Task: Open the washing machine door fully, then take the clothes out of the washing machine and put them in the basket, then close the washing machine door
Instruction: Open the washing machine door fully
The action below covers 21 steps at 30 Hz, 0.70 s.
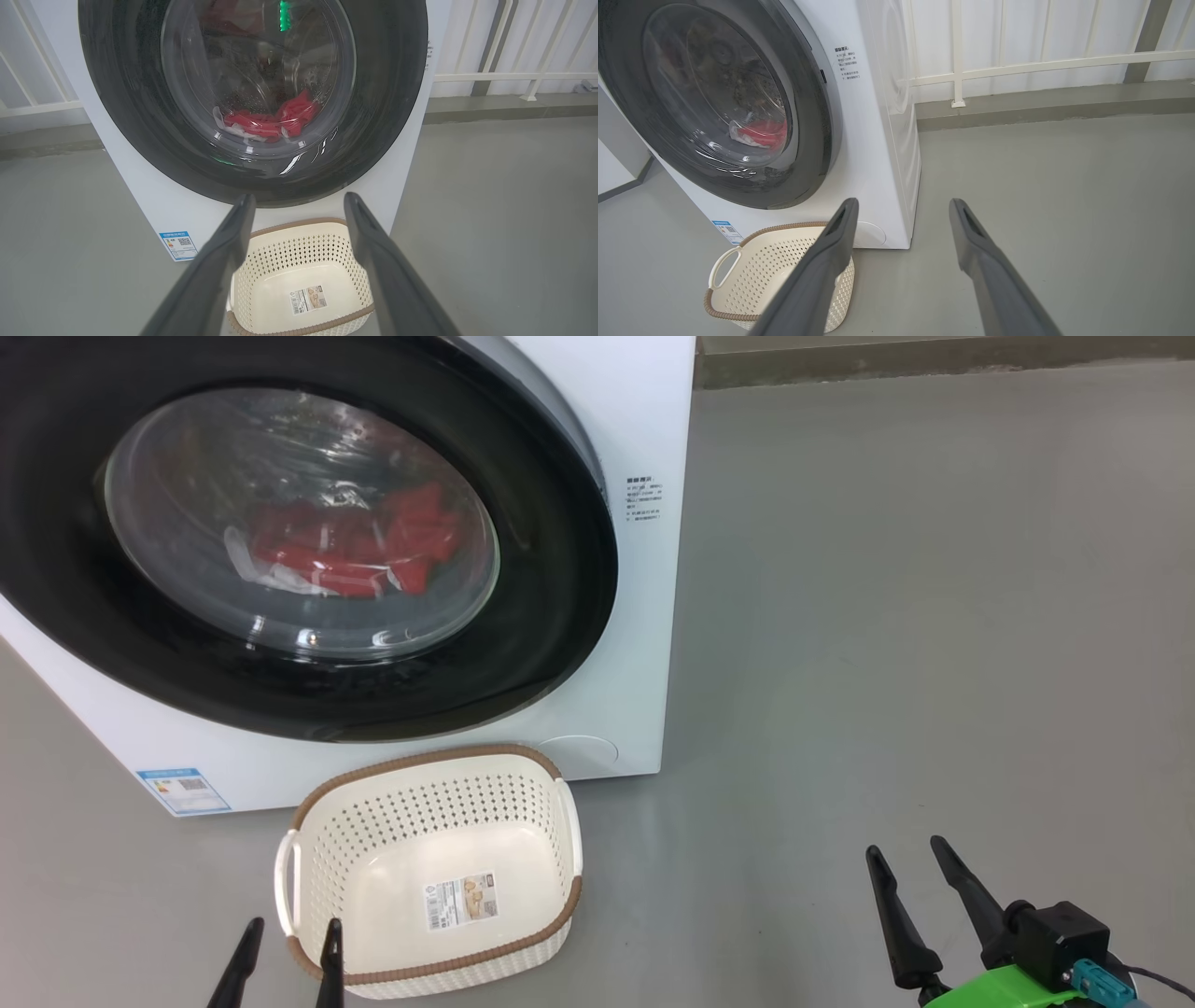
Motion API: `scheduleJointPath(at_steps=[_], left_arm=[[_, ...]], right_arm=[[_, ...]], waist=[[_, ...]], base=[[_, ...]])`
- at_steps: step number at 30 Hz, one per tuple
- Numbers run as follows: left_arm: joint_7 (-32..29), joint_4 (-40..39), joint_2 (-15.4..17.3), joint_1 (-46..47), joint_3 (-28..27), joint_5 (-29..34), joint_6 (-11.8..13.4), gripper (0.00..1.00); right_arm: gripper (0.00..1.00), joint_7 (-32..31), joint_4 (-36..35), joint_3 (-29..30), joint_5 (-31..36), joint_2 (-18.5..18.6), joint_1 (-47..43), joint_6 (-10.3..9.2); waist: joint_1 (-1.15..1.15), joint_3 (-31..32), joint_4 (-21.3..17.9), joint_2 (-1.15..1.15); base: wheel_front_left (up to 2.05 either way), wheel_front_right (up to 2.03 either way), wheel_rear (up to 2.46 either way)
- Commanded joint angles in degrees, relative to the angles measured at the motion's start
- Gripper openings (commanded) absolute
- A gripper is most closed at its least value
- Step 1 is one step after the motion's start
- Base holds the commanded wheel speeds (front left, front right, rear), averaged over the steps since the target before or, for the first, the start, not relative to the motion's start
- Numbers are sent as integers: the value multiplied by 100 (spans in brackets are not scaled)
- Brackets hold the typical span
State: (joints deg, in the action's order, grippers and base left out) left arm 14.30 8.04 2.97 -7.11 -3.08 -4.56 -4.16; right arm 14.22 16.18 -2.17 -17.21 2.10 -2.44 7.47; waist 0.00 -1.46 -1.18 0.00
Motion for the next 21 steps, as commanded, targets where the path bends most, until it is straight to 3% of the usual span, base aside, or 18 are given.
scheduleJointPath(at_steps=[1,5,6,7,8,13,21], left_arm=[[70,-117,27,124,-211,48,-47,100],[70,-124,13,131,-231,65,-77,100],[70,-125,11,137,-230,69,-83,100],[70,-126,8,144,-228,71,-90,100],[70,-128,6,153,-223,74,-96,100],[70,-148,-2,272,-141,71,-136,100],[70,-140,-8,646,41,-52,-235,100]], right_arm=[[100,78,-151,-90,-16,77,46,2],[100,78,-271,-58,4,77,83,2],[85,78,-312,-64,-44,77,94,2],[27,78,-352,-70,-72,77,115,2],[0,78,-382,-92,-110,77,145,2],[0,78,-468,-261,-746,77,639,2],[0,78,-396,-685,-2701,77,2160,2]], waist=[[0,0,-1,0],[0,-8,-6,0],[0,-12,-3,0],[0,-17,0,0],[0,-25,6,0],[0,-190,69,0],[0,-794,433,0]], base=[[0,0,0],[0,0,0],[0,0,0],[0,0,0],[0,0,0],[0,0,0],[0,0,0]])
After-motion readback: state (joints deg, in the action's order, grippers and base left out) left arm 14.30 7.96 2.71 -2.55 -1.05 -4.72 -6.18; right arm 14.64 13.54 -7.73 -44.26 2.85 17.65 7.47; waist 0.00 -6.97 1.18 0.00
